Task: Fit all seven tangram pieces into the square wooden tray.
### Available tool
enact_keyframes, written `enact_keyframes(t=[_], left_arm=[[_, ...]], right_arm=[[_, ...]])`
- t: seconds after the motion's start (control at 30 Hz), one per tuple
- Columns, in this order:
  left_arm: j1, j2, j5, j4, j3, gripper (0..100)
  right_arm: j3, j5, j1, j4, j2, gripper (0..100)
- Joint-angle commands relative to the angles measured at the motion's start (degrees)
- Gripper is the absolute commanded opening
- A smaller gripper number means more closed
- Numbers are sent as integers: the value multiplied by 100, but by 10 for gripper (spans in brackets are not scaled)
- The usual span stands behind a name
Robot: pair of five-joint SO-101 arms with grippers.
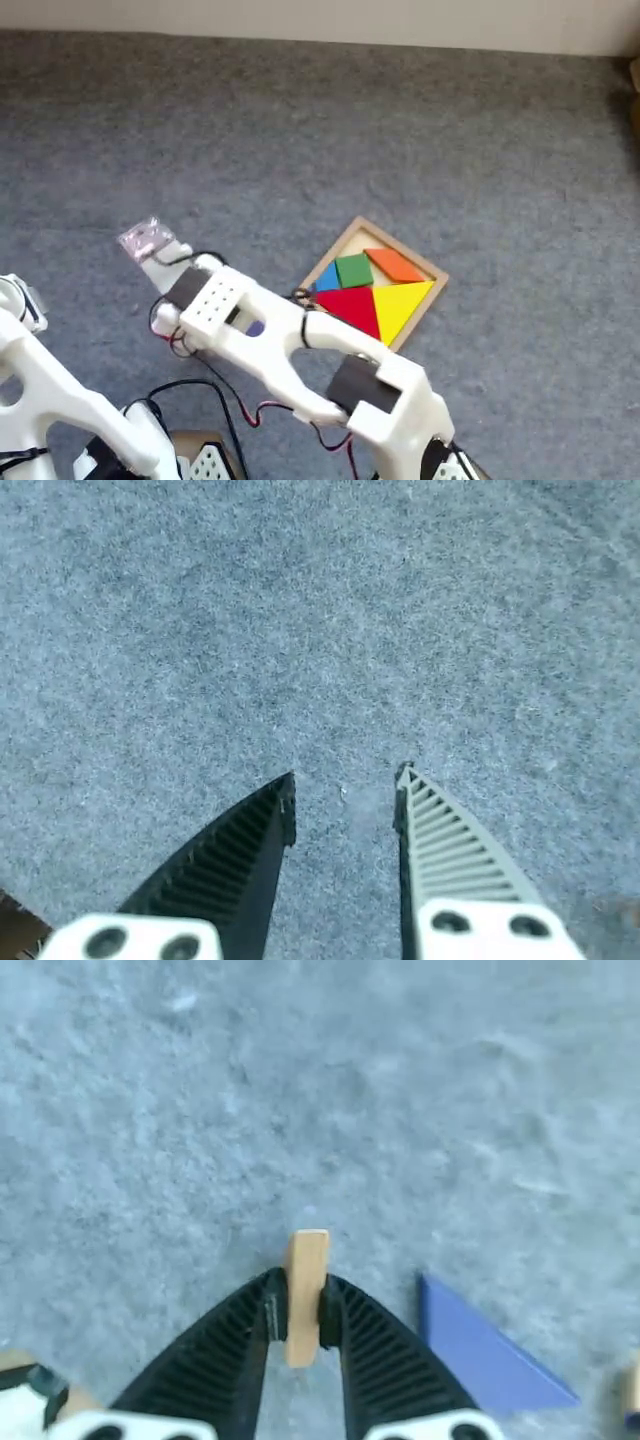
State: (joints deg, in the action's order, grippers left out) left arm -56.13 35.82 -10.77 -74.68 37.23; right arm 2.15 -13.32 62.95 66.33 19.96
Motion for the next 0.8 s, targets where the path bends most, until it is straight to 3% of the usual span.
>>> enact_keyframes(t=[0.0, 0.3, 0.53, 0.77], left_arm=[[-22, 75, -62, 70, -22, 179], [-22, 75, -62, 70, -22, 179], [-13, 101, -62, 70, -22, 179], [145, 101, -62, 70, -13, 179]], right_arm=[[224, 290, -268, 286, -716, 5], [-4, 448, -479, 734, -1279, 5], [-593, 1327, -1095, 1464, -2905, 5], [-2105, 2330, -2193, 1411, -4259, 5]])
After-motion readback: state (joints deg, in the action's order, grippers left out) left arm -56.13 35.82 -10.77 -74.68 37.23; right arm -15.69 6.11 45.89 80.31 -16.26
